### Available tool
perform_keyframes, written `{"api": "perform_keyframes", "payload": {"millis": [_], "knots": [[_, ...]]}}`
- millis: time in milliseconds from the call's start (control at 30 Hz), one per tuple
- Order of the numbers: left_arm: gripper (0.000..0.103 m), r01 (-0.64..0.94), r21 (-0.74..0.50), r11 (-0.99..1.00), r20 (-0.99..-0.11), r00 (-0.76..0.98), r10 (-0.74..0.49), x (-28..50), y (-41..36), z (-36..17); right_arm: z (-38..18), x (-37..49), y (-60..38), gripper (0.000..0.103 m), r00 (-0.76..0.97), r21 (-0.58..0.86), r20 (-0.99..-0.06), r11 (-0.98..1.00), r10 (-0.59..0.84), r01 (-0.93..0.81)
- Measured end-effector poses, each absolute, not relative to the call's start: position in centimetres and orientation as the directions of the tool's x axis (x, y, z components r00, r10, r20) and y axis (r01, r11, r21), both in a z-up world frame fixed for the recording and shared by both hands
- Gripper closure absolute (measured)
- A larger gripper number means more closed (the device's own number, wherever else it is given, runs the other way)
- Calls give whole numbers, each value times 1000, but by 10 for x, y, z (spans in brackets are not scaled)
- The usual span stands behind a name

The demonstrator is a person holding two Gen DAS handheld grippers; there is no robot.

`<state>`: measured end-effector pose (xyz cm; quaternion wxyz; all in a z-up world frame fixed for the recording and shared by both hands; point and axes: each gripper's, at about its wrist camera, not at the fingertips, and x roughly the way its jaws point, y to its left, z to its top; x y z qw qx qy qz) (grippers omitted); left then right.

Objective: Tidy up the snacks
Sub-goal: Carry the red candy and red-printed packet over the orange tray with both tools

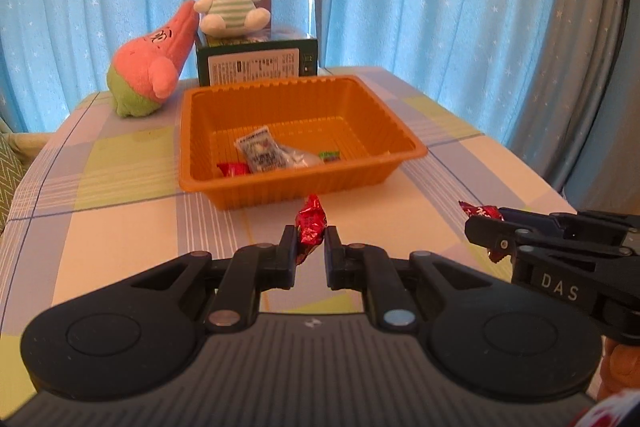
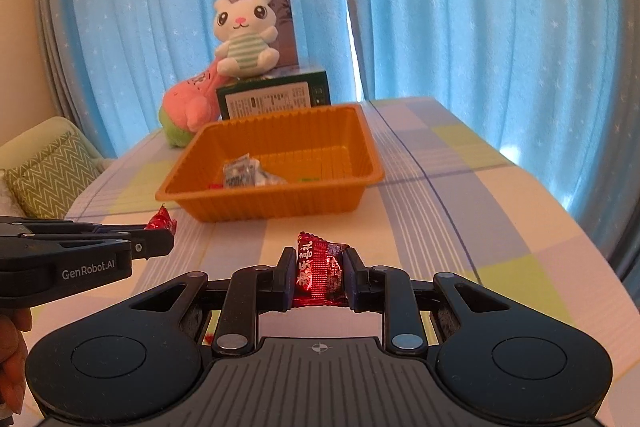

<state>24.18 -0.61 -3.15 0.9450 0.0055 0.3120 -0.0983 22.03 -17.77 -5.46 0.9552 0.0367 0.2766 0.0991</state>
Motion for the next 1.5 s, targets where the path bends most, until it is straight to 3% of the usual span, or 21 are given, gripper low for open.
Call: {"api": "perform_keyframes", "payload": {"millis": [467, 800, 1367, 1500], "knots": [[91, 136, -80, 987, -530, 833, -158, 315, 8, -16, -45, 314, -156, 78, 853, 82, -470, 973, 227, -214], [91, 76, -83, 994, -543, 833, -109, 352, 26, -33, -53, 364, -154, 78, 856, 116, -471, 977, 212, -178], [91, 52, -78, 996, -551, 830, -86, 376, 33, -54, -65, 391, -158, 78, 845, 123, -495, 979, 201, -160], [85, 37, -66, 997, -567, 821, -68, 378, 35, -59, -66, 392, -159, 78, 841, 131, -500, 978, 205, -161]]}}
